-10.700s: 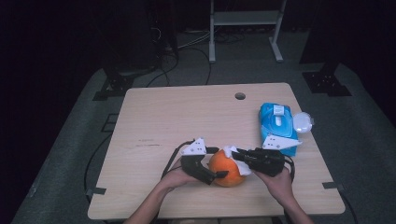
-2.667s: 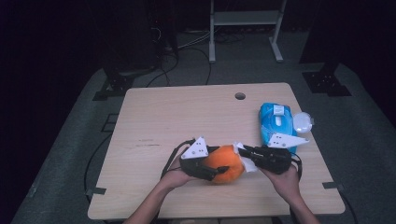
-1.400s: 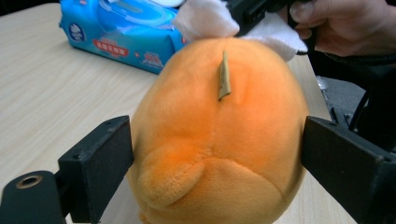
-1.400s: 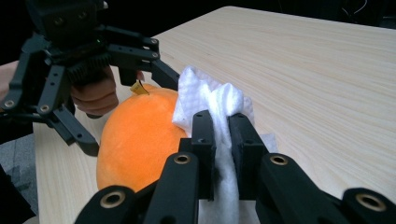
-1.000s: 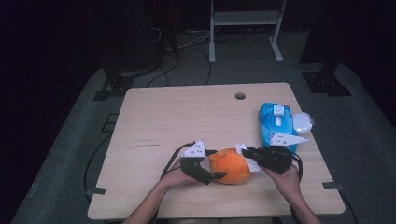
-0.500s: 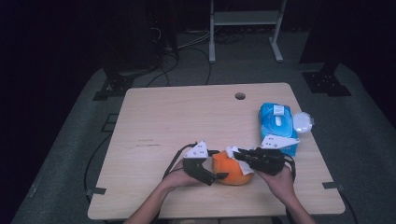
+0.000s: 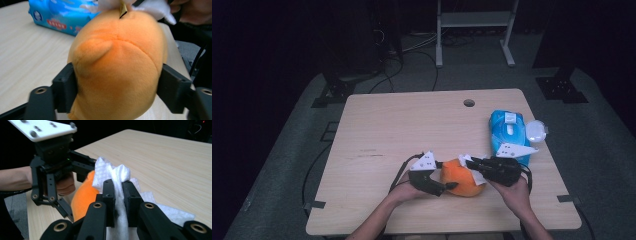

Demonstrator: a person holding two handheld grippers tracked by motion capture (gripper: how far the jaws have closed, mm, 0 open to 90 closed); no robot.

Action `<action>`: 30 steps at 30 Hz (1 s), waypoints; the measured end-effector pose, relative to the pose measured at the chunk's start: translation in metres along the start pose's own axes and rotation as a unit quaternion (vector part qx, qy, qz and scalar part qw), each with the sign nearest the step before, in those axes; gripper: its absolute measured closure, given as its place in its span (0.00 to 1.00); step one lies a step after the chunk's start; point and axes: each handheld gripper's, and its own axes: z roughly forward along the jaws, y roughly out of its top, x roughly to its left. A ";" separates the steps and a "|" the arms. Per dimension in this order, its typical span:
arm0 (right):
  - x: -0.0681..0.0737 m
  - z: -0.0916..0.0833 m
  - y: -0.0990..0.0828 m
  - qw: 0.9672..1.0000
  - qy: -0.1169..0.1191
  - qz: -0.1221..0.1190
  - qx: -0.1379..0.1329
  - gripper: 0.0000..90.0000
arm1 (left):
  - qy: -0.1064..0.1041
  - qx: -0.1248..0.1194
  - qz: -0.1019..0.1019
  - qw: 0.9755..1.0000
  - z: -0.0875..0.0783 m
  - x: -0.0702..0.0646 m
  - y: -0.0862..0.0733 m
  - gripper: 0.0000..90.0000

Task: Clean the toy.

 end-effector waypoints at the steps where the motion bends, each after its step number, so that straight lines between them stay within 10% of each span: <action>1: -0.001 -0.001 0.000 1.000 -0.002 0.003 -0.004 0.90 | 0.002 -0.010 0.002 1.000 -0.005 0.000 0.005 0.33; 9: -0.003 0.002 -0.001 0.999 0.031 0.034 -0.024 0.90 | 0.013 -0.037 0.042 0.998 -0.036 -0.010 0.033 0.34; 21: -0.013 0.013 -0.011 0.999 0.011 0.051 0.015 0.90 | 0.014 0.016 0.016 1.000 -0.021 -0.004 0.019 0.33; 30: 0.015 0.004 0.008 0.999 0.045 0.001 -0.029 0.90 | 0.022 0.020 0.039 0.999 -0.005 -0.017 0.023 0.30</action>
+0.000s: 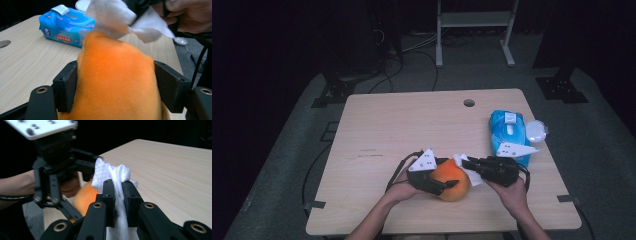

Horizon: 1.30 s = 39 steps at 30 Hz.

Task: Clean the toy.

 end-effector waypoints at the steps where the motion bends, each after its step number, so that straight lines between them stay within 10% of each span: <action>1: 0.004 0.003 0.001 1.000 0.001 -0.010 0.003 0.90 | 0.000 0.003 0.004 1.000 0.002 -0.002 0.001 0.29; 15: -0.003 0.002 -0.010 0.999 -0.015 -0.011 0.031 0.90 | -0.023 -0.022 -0.025 0.999 -0.018 0.013 -0.001 0.12; 23: -0.010 -0.006 -0.013 0.999 -0.014 -0.003 0.029 0.90 | -0.042 -0.027 -0.091 0.995 -0.008 0.023 -0.017 0.07; 29: -0.017 -0.010 -0.015 0.999 -0.025 0.005 0.025 0.90 | -0.056 -0.002 -0.053 0.997 -0.003 0.012 -0.015 0.08; 39: -0.023 -0.016 -0.016 0.999 -0.035 0.012 0.025 0.90 | -0.052 0.006 -0.091 0.994 0.007 0.014 -0.022 0.08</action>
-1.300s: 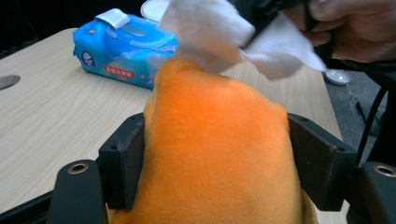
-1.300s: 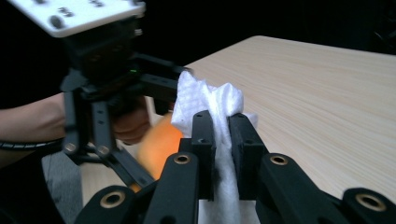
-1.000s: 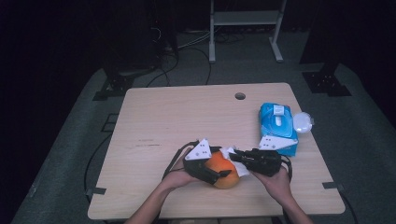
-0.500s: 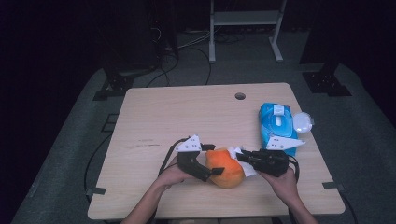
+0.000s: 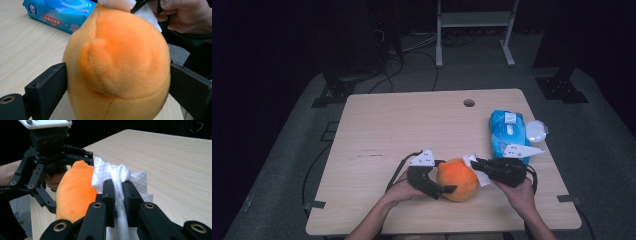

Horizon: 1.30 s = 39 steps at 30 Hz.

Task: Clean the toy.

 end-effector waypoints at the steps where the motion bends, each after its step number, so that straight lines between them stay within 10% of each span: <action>1: 0.001 0.000 0.000 1.000 0.001 0.000 -0.002 0.90 | 0.004 -0.001 0.006 1.000 0.000 -0.001 0.000 0.12; 11: 0.037 0.012 0.008 0.997 0.040 -0.059 -0.004 0.90 | 0.026 -0.009 -0.006 1.000 0.003 -0.006 0.002 0.27; 19: 0.009 -0.001 0.004 0.999 -0.015 -0.036 -0.007 0.90 | 0.026 -0.015 -0.017 0.999 0.003 -0.003 0.000 0.29; 26: 0.016 0.000 0.002 0.999 0.000 -0.033 -0.006 0.90 | 0.019 -0.015 -0.043 0.999 0.008 -0.002 -0.001 0.13; 32: 0.033 0.008 0.010 0.998 0.021 -0.060 -0.003 0.90 | 0.024 -0.012 -0.010 1.000 0.010 -0.015 0.000 0.25; 39: 0.005 -0.006 0.008 1.000 -0.017 -0.026 -0.006 0.90 | 0.043 -0.006 0.053 0.998 0.015 -0.031 0.003 0.30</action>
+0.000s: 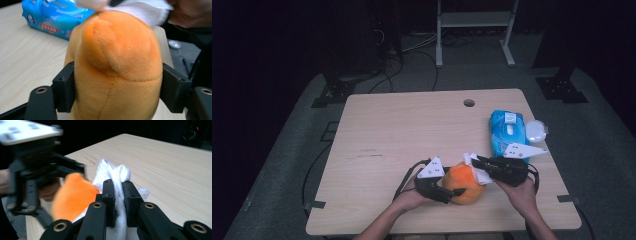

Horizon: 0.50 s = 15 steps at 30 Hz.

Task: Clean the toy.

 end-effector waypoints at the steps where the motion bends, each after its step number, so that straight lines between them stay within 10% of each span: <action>1: -0.004 -0.002 -0.001 1.000 0.002 0.015 0.001 0.90 | 0.006 -0.002 0.006 1.000 0.000 -0.001 0.001 0.32; 7: 0.005 -0.006 0.007 0.999 0.022 0.013 -0.019 0.90 | 0.063 -0.019 0.067 0.996 -0.003 -0.012 0.010 0.36; 15: 0.014 0.007 0.005 0.999 0.030 -0.014 0.010 0.90 | 0.062 0.008 0.085 0.994 0.001 -0.013 0.002 0.34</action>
